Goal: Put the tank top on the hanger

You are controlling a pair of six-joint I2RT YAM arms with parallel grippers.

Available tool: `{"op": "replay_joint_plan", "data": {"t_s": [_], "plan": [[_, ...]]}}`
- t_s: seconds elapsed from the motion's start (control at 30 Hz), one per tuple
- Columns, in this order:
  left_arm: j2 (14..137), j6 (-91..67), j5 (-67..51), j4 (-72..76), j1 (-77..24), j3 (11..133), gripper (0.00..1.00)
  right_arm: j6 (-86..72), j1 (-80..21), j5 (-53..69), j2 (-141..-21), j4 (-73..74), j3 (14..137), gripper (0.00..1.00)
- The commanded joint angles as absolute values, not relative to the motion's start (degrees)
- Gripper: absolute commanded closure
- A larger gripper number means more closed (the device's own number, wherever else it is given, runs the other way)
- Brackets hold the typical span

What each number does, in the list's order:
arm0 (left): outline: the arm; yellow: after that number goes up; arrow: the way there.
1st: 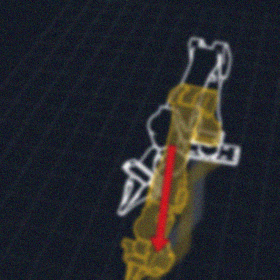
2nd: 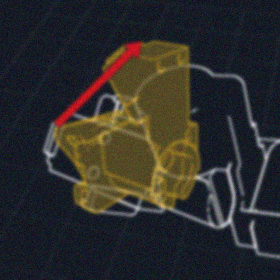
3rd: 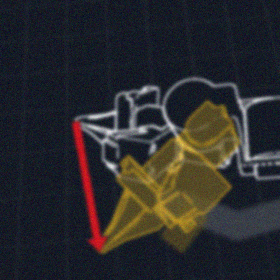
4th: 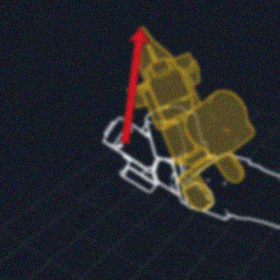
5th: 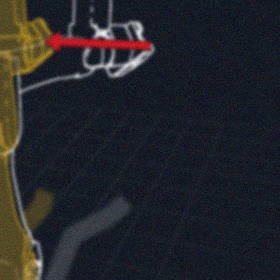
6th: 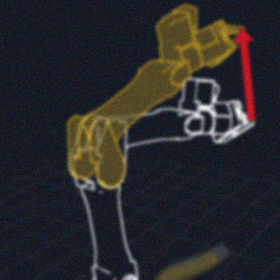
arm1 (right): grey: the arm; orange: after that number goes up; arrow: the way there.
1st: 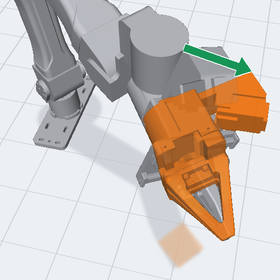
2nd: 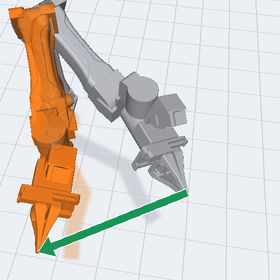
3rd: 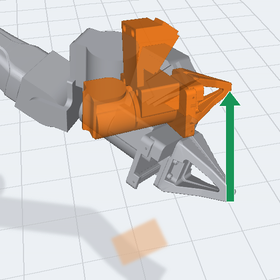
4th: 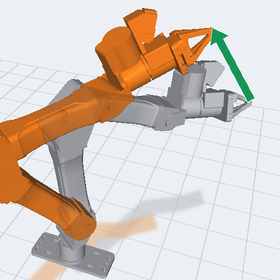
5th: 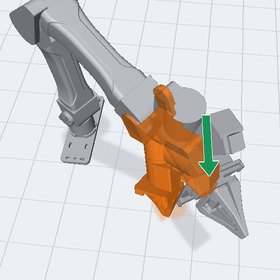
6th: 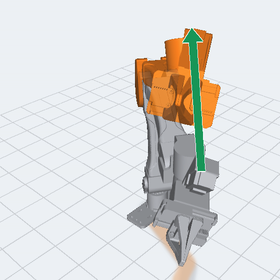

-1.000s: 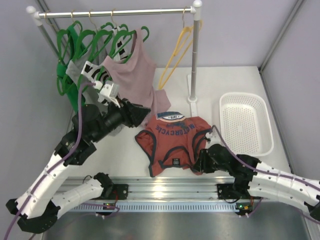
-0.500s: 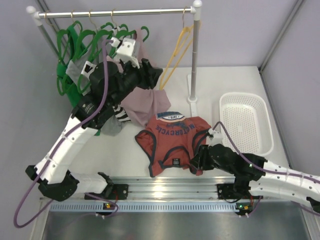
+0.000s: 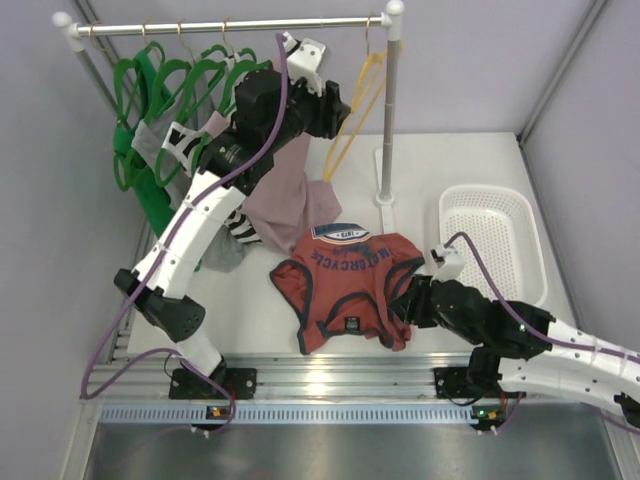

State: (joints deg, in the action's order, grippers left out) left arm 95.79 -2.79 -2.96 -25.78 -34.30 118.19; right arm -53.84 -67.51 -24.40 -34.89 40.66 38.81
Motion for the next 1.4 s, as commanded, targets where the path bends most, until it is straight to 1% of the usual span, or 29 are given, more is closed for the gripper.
{"op": "replay_joint_plan", "data": {"t_s": [0.0, 0.3, 0.4, 0.53, 0.67, 0.77, 0.8, 0.87, 0.9, 1.0, 1.37], "plan": [[97.1, -0.5, -8.0, -25.5, -34.5, 121.5, 0.43, -52.9, -68.2, -27.9, -33.6, 43.2, 41.7, 0.55], [100.3, -0.8, -8.4, -25.4, -34.5, 121.4, 0.43, -53.7, -68.2, -27.6, -32.0, 43.5, 40.1, 0.55], [101.1, -0.6, -7.6, -25.7, -34.5, 121.3, 0.45, -53.9, -68.2, -27.5, -31.6, 43.8, 39.7, 0.55], [101.4, -0.5, -6.9, -25.2, -34.5, 121.1, 0.50, -54.1, -68.1, -27.4, -31.3, 43.9, 39.5, 0.55], [101.4, -0.5, -6.0, -25.1, -34.6, 121.2, 0.62, -54.2, -68.2, -27.3, -31.1, 44.2, 39.4, 0.55], [101.4, -0.5, -5.5, -25.1, -34.6, 121.5, 0.68, -54.3, -68.2, -27.4, -30.9, 44.2, 39.3, 0.55], [101.4, 0.8, -5.0, -25.2, -34.6, 121.6, 0.73, -54.2, -68.2, -27.4, -30.9, 44.4, 39.4, 0.55], [101.4, 1.1, -4.4, -25.2, -34.7, 121.8, 0.79, -54.3, -68.2, -27.4, -30.8, 44.4, 39.5, 0.55], [101.4, 1.2, -3.8, -25.3, -34.9, 122.1, 0.88, -54.2, -68.2, -27.3, -30.8, 44.4, 39.5, 0.55], [101.2, 1.6, -1.9, -24.8, -35.4, 122.4, 1.00, -54.2, -68.2, -27.3, -30.8, 44.6, 39.4, 0.57], [98.4, 2.5, 6.1, -18.9, -35.9, 122.5, 1.00, -54.0, -68.2, -27.4, -30.6, 44.4, 39.2, 0.57]]}}
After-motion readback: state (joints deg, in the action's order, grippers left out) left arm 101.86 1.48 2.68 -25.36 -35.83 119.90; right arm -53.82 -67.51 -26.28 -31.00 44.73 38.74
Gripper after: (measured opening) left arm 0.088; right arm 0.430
